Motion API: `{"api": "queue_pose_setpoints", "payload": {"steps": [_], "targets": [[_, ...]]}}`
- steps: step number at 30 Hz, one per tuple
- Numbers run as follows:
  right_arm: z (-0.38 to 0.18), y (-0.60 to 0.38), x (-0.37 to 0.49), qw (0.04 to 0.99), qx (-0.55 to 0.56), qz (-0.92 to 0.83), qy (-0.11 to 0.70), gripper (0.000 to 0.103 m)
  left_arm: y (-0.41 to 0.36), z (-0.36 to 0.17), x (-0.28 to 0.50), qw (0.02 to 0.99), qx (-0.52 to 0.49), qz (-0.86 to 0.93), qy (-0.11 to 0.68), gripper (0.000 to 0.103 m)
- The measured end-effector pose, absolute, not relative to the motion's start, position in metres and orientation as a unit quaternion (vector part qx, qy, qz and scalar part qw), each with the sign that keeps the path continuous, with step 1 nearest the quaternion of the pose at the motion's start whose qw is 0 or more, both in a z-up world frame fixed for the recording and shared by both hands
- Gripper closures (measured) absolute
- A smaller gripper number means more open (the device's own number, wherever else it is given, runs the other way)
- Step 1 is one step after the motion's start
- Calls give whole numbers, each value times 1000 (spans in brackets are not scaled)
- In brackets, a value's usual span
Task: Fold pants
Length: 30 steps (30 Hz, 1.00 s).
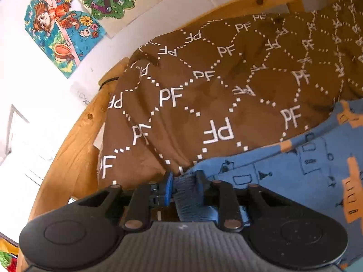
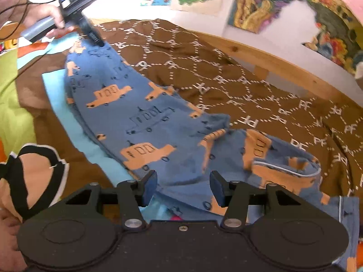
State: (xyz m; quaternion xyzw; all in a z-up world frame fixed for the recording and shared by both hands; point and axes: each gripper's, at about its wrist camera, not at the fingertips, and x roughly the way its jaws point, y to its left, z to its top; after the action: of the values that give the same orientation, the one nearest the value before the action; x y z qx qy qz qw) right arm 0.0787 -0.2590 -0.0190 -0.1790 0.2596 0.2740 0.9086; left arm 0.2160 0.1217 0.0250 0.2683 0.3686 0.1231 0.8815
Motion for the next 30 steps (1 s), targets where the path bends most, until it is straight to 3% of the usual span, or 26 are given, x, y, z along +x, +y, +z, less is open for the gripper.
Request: {"api": "queue_pose_setpoints", "payload": {"steps": [1,3,6,9,12,17,25,28,30], "targets": [[-18,-261,79,911,-175,269,260,48,120,26,212,884,265,129,361,60],[-14,-265,80,918,-165,254,257,42,115,34,200,894,256,135,341,29],[-6,-275,82,929,-144,233,250,27,98,45,175,915,245,102,304,11],[-1,-285,87,938,-130,202,251,15,68,43,158,931,221,41,289,0],[2,-305,96,945,-78,171,267,10,29,26,150,933,195,-46,298,0],[0,-344,114,941,72,137,301,11,-47,-12,131,910,210,-206,293,0],[-17,-365,147,908,184,119,357,26,-108,-45,99,860,293,-337,249,5],[-26,-376,160,896,233,104,364,31,-115,-52,97,849,305,-350,252,19],[-30,-384,170,887,270,97,363,32,-119,-57,95,840,317,-358,256,37]]}}
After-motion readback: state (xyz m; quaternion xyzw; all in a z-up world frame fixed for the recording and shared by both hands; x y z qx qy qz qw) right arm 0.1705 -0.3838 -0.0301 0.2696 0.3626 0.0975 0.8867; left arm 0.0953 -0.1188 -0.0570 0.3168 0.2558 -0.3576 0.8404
